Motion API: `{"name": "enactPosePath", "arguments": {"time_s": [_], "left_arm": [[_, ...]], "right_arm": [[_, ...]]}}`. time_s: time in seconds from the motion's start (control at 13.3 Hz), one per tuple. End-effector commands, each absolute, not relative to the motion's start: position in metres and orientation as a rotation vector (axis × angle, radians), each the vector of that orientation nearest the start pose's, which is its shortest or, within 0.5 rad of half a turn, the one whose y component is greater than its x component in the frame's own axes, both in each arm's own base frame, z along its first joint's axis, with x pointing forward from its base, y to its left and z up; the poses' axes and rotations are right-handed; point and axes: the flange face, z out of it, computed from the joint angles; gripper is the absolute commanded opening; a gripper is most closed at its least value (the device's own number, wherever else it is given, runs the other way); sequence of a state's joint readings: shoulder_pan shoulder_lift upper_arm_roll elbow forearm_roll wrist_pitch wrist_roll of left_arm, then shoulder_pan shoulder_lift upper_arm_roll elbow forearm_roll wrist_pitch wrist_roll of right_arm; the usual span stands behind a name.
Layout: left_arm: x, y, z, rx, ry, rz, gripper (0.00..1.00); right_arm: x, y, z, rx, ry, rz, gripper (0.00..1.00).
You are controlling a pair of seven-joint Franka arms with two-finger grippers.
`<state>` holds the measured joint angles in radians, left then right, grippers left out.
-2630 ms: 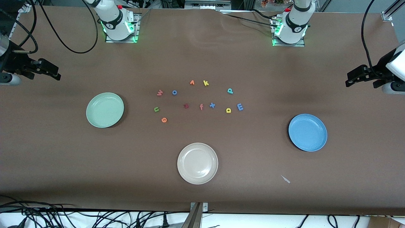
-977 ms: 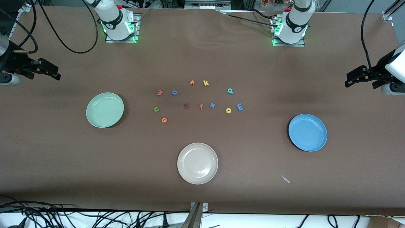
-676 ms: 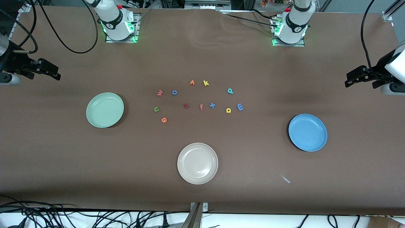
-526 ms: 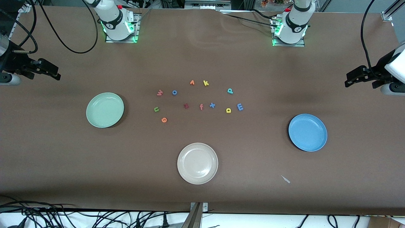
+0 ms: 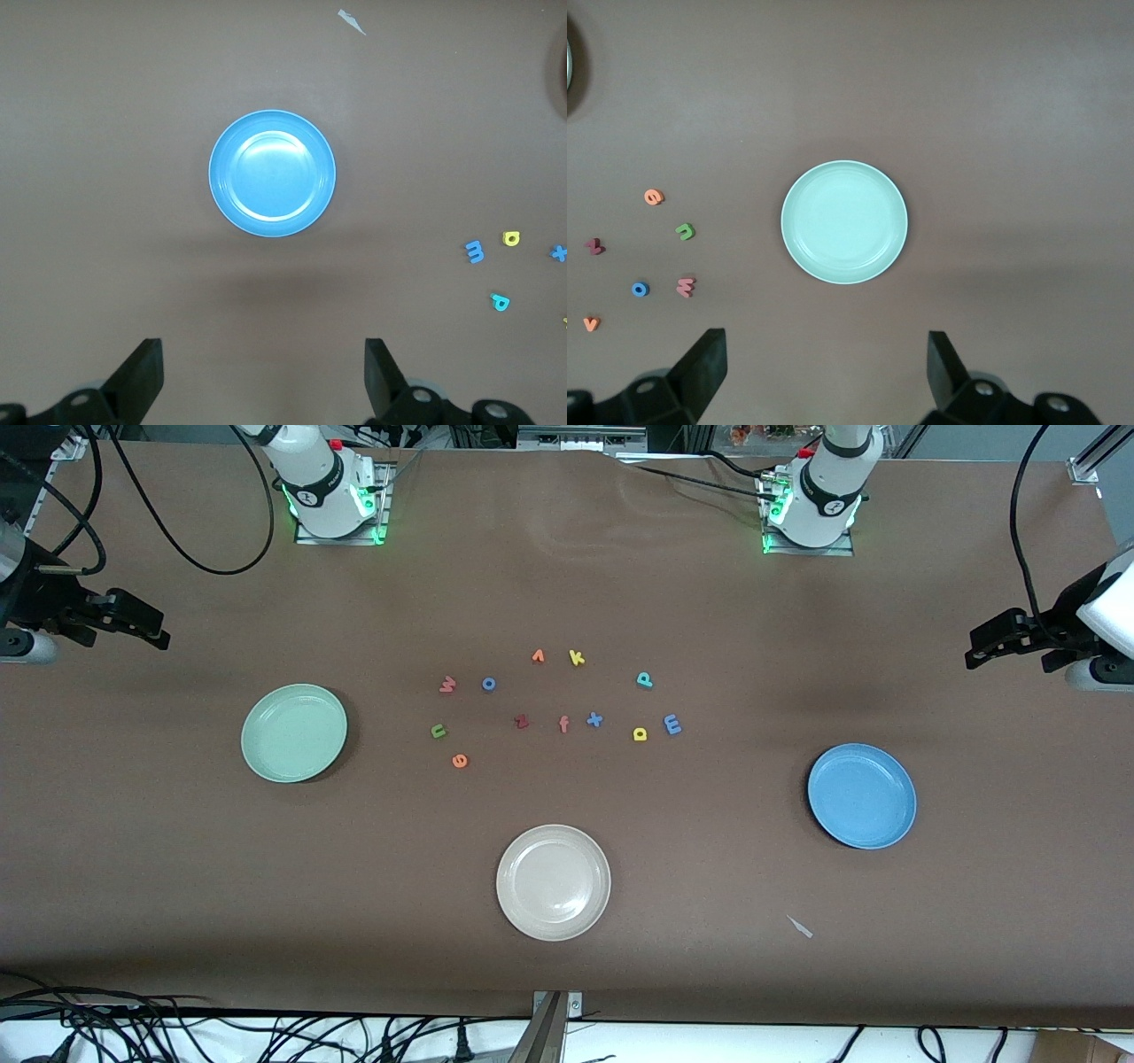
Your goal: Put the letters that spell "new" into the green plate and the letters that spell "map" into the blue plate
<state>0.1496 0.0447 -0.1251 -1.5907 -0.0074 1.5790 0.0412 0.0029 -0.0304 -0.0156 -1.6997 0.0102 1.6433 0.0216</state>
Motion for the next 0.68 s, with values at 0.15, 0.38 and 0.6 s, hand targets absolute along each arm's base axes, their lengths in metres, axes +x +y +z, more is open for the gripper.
{"name": "enactPosePath", "arguments": {"time_s": [0.15, 0.38, 0.6], "left_arm": [[0.5646, 0.0122, 0.5933, -3.184, 0.025, 0.097, 1.00], [0.5646, 0.0122, 0.5933, -3.184, 0.025, 0.097, 1.00], [0.5644, 0.0122, 0.5931, -3.184, 0.025, 0.100, 1.00]], "right_arm": [[0.5441, -0.0062, 0.5901, -3.117, 0.034, 0.045, 1.00], [0.5440, -0.0062, 0.5894, -3.117, 0.043, 0.048, 1.00], [0.5430, -0.0061, 0.5893, -3.117, 0.046, 0.060, 1.00]]}}
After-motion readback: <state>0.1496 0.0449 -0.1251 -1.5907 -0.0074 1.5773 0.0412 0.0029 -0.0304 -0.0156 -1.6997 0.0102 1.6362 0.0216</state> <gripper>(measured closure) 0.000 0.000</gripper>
